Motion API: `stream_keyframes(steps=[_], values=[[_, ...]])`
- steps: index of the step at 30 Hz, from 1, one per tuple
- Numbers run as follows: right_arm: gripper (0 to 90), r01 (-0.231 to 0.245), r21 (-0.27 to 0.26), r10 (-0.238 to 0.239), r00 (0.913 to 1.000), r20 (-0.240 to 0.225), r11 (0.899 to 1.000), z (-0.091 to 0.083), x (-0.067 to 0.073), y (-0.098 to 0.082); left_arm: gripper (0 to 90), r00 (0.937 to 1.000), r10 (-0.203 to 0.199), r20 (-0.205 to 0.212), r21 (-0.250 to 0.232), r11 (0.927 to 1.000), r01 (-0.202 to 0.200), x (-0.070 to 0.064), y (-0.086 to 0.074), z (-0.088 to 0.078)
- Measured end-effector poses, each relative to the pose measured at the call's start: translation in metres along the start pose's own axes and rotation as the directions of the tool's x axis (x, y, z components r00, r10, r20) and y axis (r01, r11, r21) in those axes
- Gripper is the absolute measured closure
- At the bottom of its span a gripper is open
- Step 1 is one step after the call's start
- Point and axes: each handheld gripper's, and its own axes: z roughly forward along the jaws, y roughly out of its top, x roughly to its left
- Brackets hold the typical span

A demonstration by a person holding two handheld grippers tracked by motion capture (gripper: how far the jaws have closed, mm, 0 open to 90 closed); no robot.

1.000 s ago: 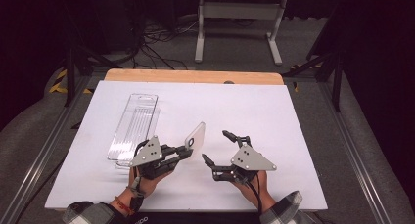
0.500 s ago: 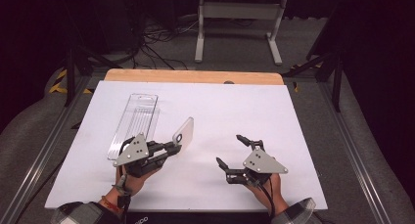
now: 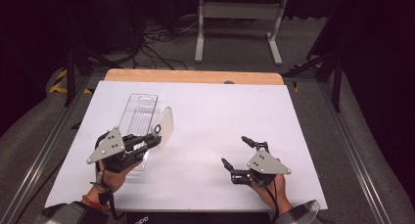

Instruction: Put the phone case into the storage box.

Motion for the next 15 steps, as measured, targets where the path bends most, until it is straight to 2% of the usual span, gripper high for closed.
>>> stream_keyframes(steps=[7, 11, 15], values=[[13.0, 0.004, 0.006, -0.004, 1.0000, -0.005, 1.000, 0.001, 0.000, 0.000, 82.3, 0.9994, 0.006, -0.034, 0.014, 0.9999, -0.006, 0.008, -0.002, -0.014], [13.0, 0.005, 0.012, -0.005, 1.0000, -0.007, 1.000, 0.002, 0.000, -0.001, 82.3, 0.9979, -0.002, -0.065, 0.006, 1.0000, 0.002, 0.017, -0.005, -0.024], [13.1, 0.003, 0.008, -0.003, 0.9999, -0.016, 1.000, 0.002, 0.000, -0.001, 82.3, 0.9976, -0.003, -0.070, -0.006, 1.0000, 0.003, 0.025, -0.007, -0.030]])
